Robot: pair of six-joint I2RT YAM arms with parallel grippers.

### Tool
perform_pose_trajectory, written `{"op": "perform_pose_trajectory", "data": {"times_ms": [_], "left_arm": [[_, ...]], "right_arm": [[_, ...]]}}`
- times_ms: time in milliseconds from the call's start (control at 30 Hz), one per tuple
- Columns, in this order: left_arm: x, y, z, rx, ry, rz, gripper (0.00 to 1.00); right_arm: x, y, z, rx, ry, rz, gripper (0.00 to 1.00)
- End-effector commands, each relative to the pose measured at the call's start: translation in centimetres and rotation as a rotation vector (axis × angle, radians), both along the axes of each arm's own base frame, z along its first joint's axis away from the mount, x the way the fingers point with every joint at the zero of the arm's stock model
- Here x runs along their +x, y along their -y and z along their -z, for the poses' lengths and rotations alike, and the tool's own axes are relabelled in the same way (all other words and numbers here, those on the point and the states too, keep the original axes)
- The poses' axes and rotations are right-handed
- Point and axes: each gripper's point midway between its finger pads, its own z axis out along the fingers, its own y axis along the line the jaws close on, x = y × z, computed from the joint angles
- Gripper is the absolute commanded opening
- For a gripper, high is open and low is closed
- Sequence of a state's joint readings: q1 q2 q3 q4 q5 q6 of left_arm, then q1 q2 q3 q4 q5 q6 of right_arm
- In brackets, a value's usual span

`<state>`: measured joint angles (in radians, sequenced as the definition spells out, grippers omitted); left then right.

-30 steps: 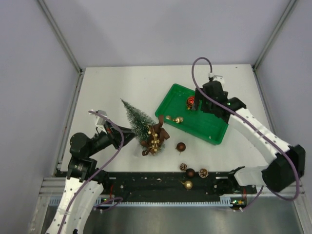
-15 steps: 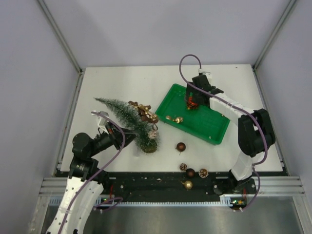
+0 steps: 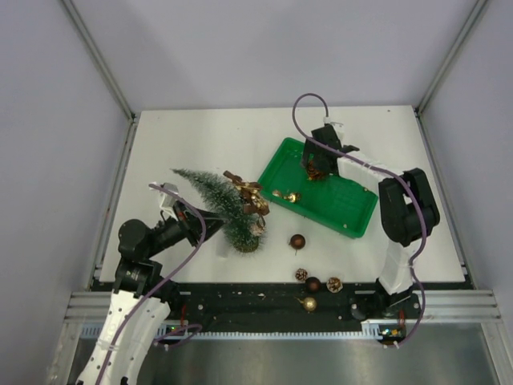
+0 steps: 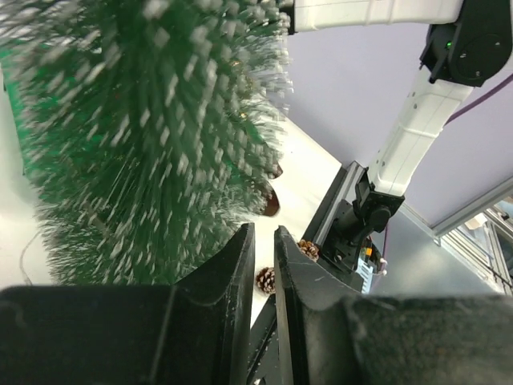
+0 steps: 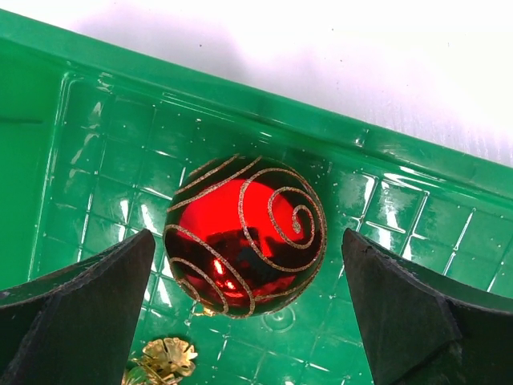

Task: Decorate the small christmas tree

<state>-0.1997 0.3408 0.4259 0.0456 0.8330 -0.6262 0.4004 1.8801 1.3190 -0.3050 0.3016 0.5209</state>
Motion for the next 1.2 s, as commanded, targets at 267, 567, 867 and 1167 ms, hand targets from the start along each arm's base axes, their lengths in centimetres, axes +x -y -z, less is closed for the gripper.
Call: {"op": "perform_pose_trajectory", "data": {"times_ms": [267, 567, 867, 1167], "left_arm": [[-1.8, 0.2, -4.7, -0.041, 0.211, 0.079, 0.20], [-1.5, 0.3, -4.8, -0.048, 0.209, 0.077, 0.20], [-1.0, 0.0, -3.6, -0.022, 0.177, 0.039, 0.45], [-1.4, -1.1, -4.4, 0.019, 0.215, -0.055, 0.99]], "right_arm": [[0.7, -0.6, -0.9, 0.064, 0.020, 0.007, 0.73], [0.0, 0.1, -1.1, 0.038, 0.026, 0.000, 0.59], [-0.7, -0.8, -10.3, 0.132, 0.199, -0.075, 0.51], [-3.6, -1.6, -18.3, 0.248, 0.335, -0.165, 0.50]]}}
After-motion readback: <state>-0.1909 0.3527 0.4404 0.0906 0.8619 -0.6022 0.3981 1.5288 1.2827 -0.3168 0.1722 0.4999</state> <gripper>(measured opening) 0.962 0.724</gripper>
